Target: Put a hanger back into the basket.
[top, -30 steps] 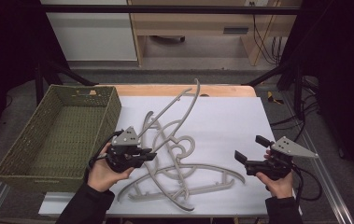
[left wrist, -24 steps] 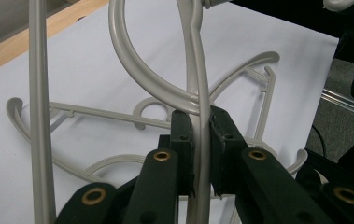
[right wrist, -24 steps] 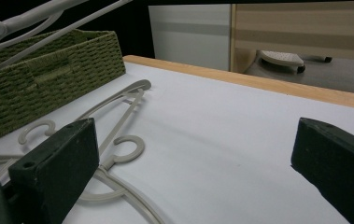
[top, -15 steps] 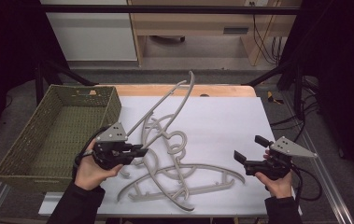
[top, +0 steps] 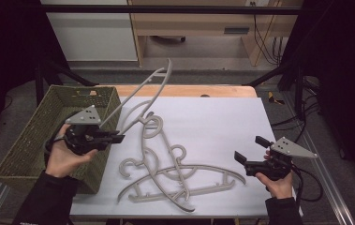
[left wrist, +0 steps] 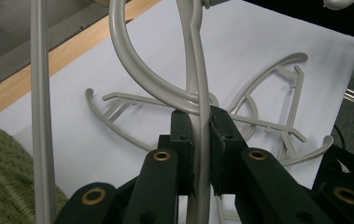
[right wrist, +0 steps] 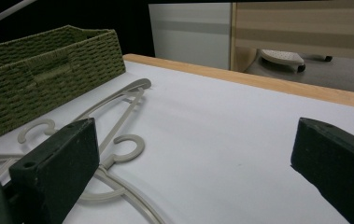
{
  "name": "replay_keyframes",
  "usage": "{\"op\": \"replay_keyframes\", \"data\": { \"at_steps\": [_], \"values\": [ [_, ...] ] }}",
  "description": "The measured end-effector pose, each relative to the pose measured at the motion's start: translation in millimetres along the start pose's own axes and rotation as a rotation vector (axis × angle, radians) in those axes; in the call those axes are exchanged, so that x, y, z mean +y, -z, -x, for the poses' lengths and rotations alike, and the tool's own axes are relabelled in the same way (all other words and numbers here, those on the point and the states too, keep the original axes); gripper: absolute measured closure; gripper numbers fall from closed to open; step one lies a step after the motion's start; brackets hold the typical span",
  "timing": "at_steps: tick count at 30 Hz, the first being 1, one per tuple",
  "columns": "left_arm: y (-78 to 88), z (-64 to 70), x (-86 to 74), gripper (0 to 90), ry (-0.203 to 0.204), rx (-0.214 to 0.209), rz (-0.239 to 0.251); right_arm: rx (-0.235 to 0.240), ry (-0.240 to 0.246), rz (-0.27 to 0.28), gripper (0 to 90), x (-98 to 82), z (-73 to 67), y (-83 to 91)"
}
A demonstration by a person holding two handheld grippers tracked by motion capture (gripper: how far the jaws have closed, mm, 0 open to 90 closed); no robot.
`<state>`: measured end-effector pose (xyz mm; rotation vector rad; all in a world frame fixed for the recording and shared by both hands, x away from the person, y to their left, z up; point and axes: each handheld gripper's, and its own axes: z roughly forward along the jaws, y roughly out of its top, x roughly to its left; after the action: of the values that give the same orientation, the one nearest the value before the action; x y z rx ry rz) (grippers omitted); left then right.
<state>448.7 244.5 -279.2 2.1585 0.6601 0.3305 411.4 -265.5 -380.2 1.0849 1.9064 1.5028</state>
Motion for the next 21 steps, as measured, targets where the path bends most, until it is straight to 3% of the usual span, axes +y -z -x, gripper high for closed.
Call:
{"op": "replay_keyframes", "data": {
  "at_steps": [10, 17, 21],
  "values": [
    [37.8, -40.1, -19.9, 81.1, 0.050, 0.056, -0.002, -0.004, 0.000, 0.000, 1.3, 0.6, -0.4, 0.3],
    [49.7, -55.3, -39.1, 81.1, 0.072, 0.062, -0.013, -0.004, 0.001, -0.004, 1.3, 0.2, -0.9, -0.8],
    [55.5, -65.2, -54.2, 81.1, 0.080, 0.080, -0.045, -0.004, 0.001, -0.004, 1.3, 0.0, -0.3, -0.8]
  ]
}}
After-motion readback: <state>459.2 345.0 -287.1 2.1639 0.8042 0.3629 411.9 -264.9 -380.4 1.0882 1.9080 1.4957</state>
